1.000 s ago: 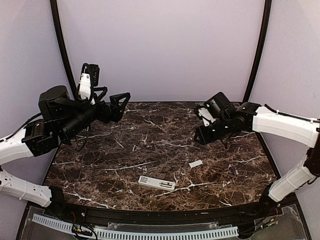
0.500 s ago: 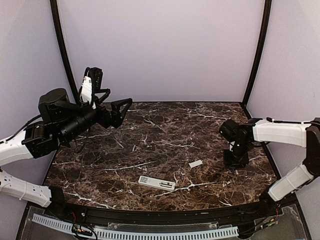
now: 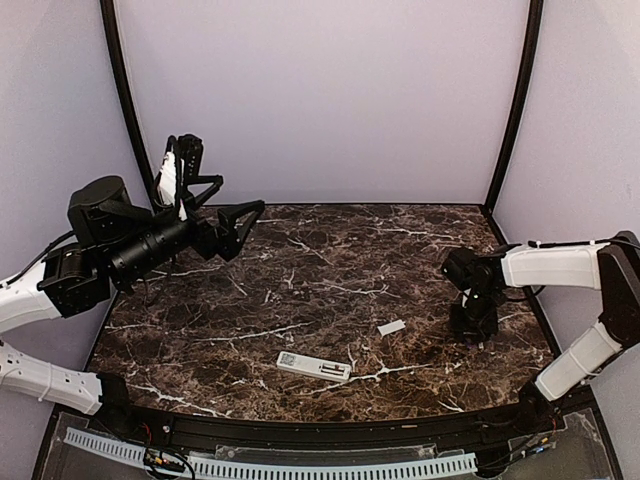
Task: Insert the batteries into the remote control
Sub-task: Pick up the battery at the center of the board.
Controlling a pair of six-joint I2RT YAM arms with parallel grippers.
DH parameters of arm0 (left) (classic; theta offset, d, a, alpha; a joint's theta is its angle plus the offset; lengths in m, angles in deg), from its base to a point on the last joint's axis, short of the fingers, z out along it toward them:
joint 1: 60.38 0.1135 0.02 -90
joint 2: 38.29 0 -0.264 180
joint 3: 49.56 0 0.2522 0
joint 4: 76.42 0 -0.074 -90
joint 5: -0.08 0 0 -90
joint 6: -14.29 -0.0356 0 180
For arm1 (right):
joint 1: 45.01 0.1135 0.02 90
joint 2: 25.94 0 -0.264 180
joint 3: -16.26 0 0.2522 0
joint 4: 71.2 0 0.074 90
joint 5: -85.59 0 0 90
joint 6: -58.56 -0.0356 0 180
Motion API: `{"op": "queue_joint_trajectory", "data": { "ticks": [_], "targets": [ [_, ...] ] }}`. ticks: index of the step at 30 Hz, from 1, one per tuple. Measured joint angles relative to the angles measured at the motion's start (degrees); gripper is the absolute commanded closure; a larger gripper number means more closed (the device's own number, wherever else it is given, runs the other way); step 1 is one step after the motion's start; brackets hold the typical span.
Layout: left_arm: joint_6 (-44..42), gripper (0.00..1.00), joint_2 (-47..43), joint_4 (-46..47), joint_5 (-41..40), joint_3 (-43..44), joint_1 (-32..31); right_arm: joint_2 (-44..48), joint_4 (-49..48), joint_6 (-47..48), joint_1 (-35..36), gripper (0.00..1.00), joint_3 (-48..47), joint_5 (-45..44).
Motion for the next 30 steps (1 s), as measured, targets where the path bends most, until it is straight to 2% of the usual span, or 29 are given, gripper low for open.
{"op": "queue_joint_trajectory", "data": {
  "ticks": [10,14,23,30],
  "targets": [
    [-1.3,0.01,0.0,0.0,0.1,0.0,0.0,0.0,-3.1,0.9,0.0,0.89,1.4,5.4],
    [-1.9,0.01,0.0,-0.4,0.1,0.0,0.0,0.0,-3.9,1.4,0.0,1.0,1.4,7.6],
    [-2.4,0.01,0.0,-1.2,0.1,0.0,0.0,0.5,-5.4,3.9,0.0,1.0,1.0,11.2],
    [-2.3,0.01,0.0,-1.3,0.3,0.0,0.0,3.7,-5.0,8.0,0.0,1.0,-2.7,12.6]
  ]
}}
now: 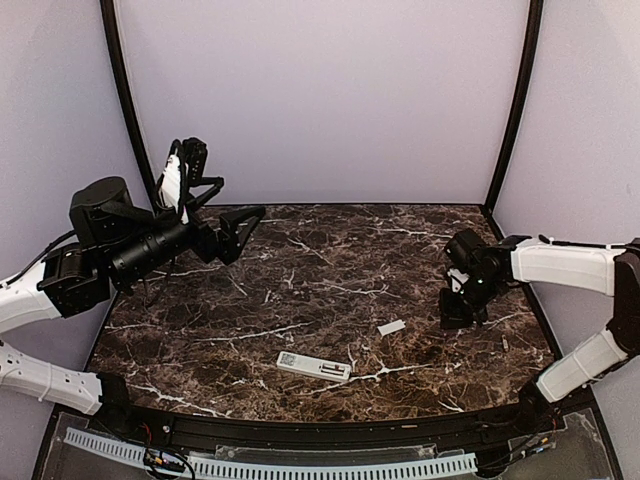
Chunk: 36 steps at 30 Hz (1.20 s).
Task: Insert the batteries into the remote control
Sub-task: Pick up the battery at the center of the board, then pass from the right arm to the left
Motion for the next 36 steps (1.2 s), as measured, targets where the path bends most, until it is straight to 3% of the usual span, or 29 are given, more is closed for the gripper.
{"op": "queue_joint_trajectory", "data": {
  "ticks": [14,23,26,31,36],
  "targets": [
    [0.9,0.01,0.6,-1.3,3.0,0.0,0.0,10.8,-2.6,12.7,2.0,1.0,-7.7,6.5],
    [7.3,0.03,5.8,-5.7,9.8,3.3,0.4,10.2,-10.1,23.3,16.6,1.0,-16.4,5.7],
    [9.6,0.08,7.3,-7.3,13.2,5.3,0.7,9.2,-13.7,27.0,21.0,1.0,-19.4,5.0],
    [12.9,0.29,9.5,-9.4,18.9,7.6,1.2,8.0,-20.7,34.3,27.7,1.0,-22.1,3.2],
    [15.1,0.31,10.6,-10.9,22.4,7.6,1.2,8.0,-27.6,42.0,35.5,1.0,-21.9,-2.2]
  ]
}}
